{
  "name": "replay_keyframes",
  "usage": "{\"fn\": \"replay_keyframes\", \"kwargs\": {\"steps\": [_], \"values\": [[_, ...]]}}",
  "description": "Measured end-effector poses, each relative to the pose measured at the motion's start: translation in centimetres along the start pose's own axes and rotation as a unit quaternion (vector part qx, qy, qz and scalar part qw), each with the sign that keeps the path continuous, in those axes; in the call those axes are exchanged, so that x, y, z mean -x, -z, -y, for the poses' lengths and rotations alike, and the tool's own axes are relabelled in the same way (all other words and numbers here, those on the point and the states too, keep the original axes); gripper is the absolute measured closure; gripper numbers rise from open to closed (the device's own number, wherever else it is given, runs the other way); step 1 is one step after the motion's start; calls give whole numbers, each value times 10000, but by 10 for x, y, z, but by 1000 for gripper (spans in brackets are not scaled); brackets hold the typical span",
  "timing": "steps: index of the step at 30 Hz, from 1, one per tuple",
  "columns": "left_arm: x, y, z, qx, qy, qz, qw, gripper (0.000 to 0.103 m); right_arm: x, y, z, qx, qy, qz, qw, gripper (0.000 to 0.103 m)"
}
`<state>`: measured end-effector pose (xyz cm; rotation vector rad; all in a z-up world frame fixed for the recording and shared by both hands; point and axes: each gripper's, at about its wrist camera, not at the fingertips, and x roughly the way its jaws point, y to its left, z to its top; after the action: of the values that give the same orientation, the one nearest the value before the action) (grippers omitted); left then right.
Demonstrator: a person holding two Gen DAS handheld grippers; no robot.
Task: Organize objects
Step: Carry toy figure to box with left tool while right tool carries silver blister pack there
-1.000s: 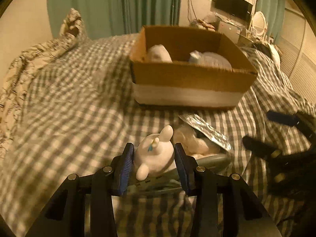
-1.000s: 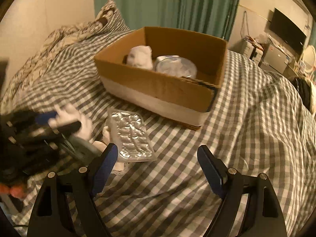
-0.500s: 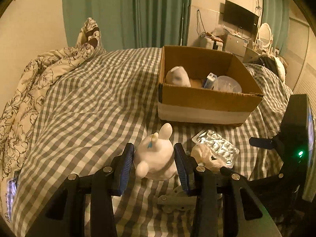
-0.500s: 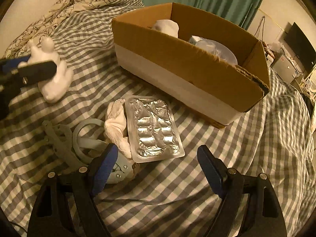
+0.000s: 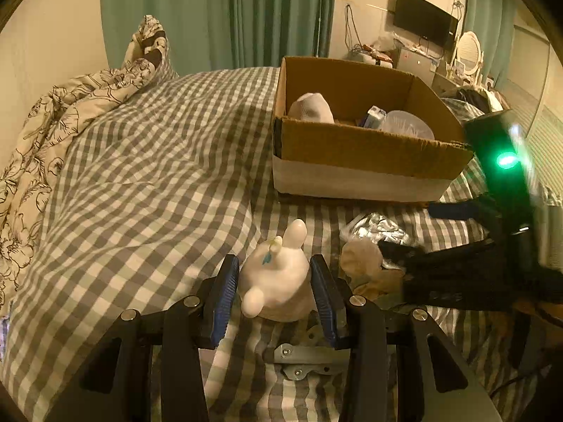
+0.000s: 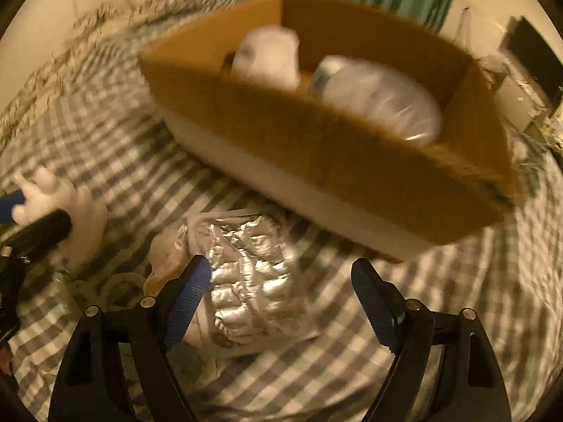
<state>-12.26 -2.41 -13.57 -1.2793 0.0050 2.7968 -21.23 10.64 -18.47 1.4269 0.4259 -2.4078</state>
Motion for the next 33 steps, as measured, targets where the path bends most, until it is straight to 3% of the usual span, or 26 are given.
{"fn": "replay_keyframes", "kwargs": {"steps": [3, 12, 13, 14, 19, 26, 33], "values": [[-4, 2, 0, 6, 17, -49, 10000, 61, -18, 2, -10, 177, 6, -225, 9996, 20], [-10, 6, 0, 96, 99, -151, 9998, 61, -19, 7, -12, 36, -115, -225, 9997, 17], [-9, 6, 0, 108, 100, -153, 9998, 61, -18, 9, -15, 92, -68, -225, 9997, 22], [-9, 7, 0, 125, 92, -151, 9998, 61, -16, 11, -18, 131, -41, -191, 9997, 30], [-5, 10, 1, 149, 21, -163, 9998, 61, 7, 19, -28, 192, 29, 137, 9997, 37], [6, 17, 8, 114, -80, -206, 9997, 61, 48, 31, -18, -145, -183, 682, 9974, 39], [29, 10, 14, 23, -117, -64, 9999, 61, 92, 34, -10, -193, -137, 1136, 9932, 39]]}}
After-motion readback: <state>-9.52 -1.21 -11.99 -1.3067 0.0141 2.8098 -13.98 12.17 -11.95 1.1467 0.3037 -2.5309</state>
